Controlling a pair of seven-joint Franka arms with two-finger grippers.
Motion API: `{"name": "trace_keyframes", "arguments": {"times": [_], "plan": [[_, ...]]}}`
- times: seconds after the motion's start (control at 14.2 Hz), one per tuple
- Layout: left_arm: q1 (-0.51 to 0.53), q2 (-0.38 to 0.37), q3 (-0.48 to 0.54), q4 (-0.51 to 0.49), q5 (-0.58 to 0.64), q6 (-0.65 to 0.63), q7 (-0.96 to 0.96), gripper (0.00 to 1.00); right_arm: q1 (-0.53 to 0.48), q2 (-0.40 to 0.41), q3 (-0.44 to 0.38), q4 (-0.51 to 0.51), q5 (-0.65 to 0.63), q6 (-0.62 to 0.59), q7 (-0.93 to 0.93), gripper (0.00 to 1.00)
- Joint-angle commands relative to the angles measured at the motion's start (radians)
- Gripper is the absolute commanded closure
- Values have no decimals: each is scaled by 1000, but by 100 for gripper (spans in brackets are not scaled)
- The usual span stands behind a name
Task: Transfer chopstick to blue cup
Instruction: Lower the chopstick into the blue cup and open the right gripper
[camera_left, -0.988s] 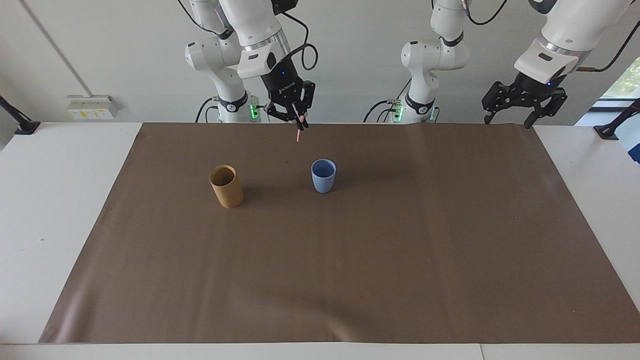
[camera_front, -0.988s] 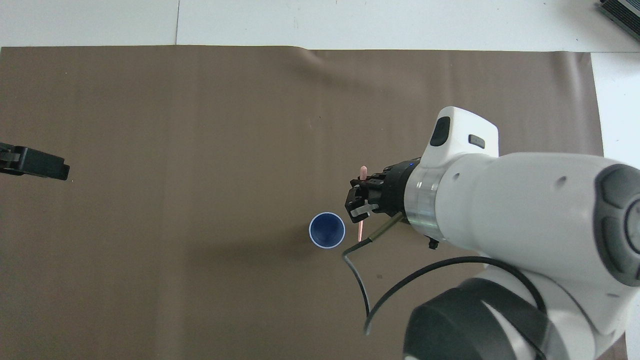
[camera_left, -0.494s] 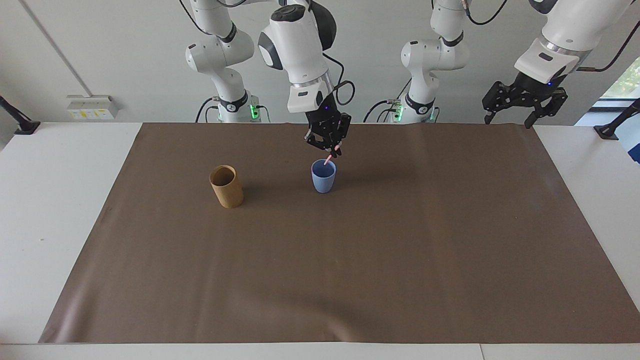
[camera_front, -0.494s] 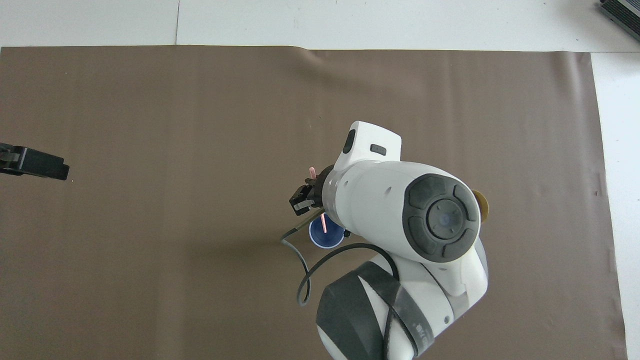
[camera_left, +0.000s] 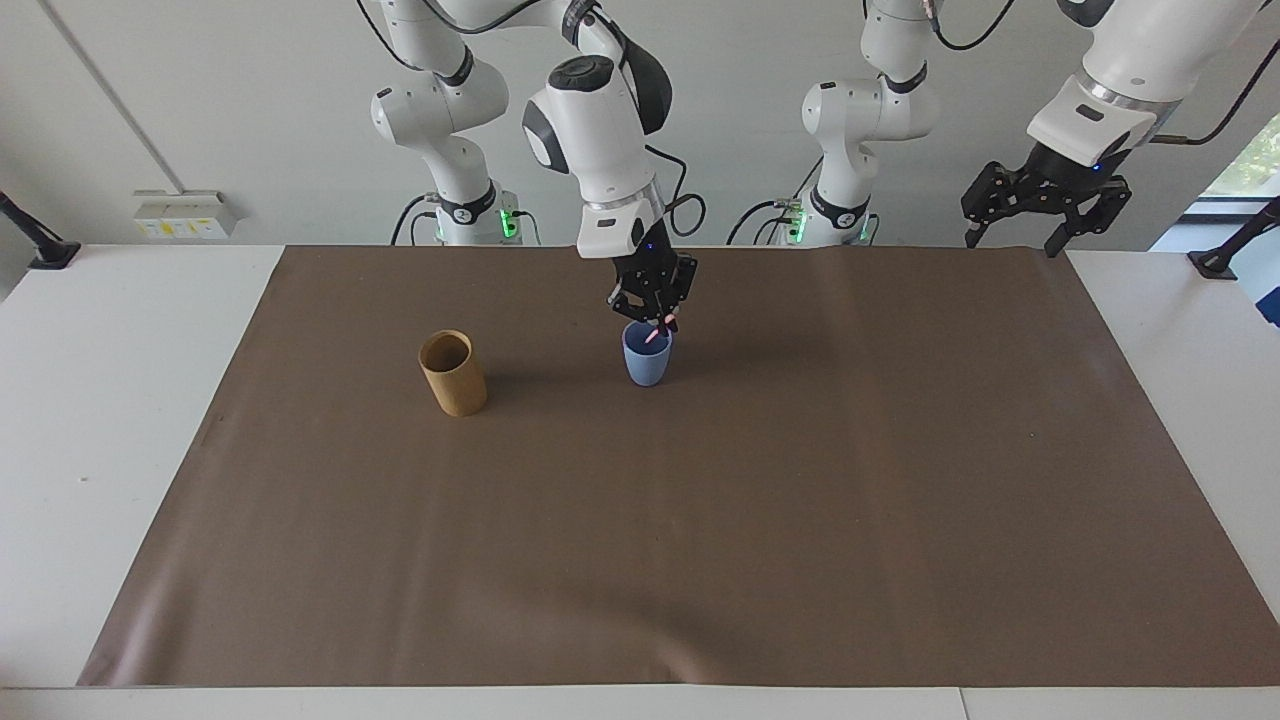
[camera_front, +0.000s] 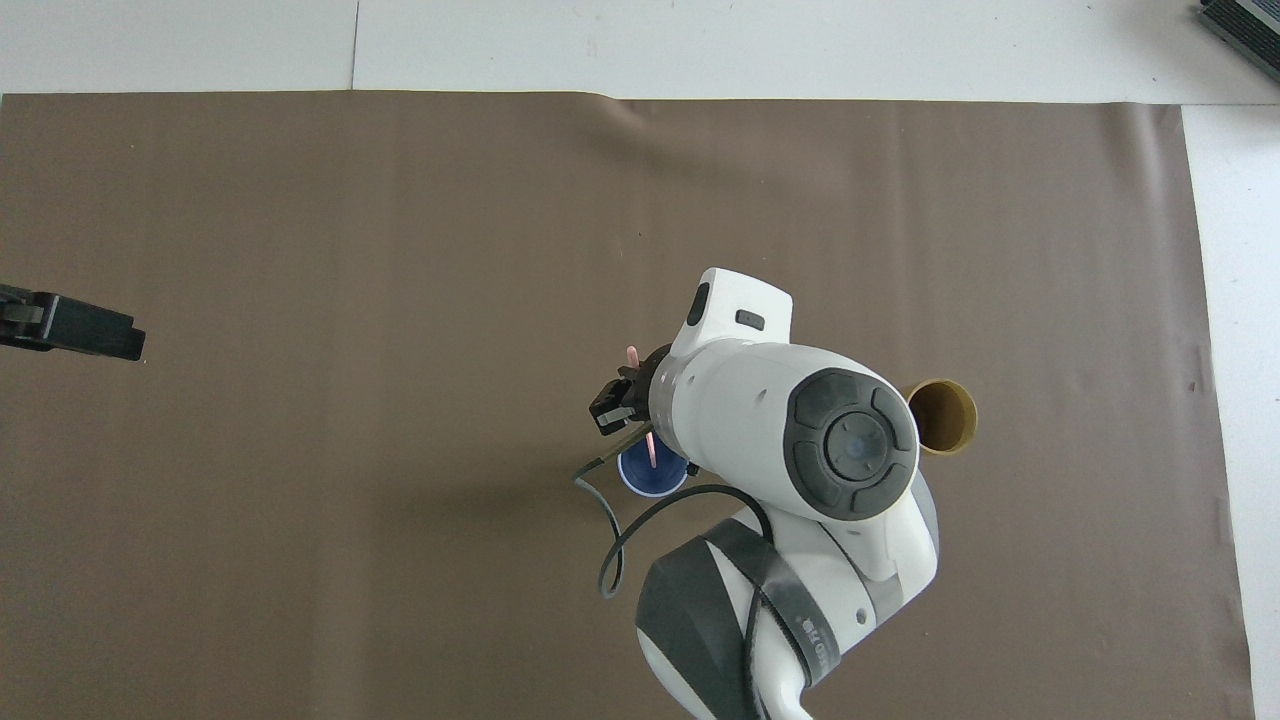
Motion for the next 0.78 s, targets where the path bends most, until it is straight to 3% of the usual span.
{"name": "trace_keyframes", "arguments": {"times": [0.0, 0.35, 0.71], "plan": [[12, -19, -7, -22, -12, 4, 1, 0, 1, -6, 1, -34, -26, 36, 18, 0], [12, -19, -7, -22, -12, 4, 0, 0, -11, -28, -8, -9, -27, -9, 25, 0], [12, -19, -7, -22, -12, -1, 0, 0, -143, -122, -15, 110, -36, -257, 29, 0]]}}
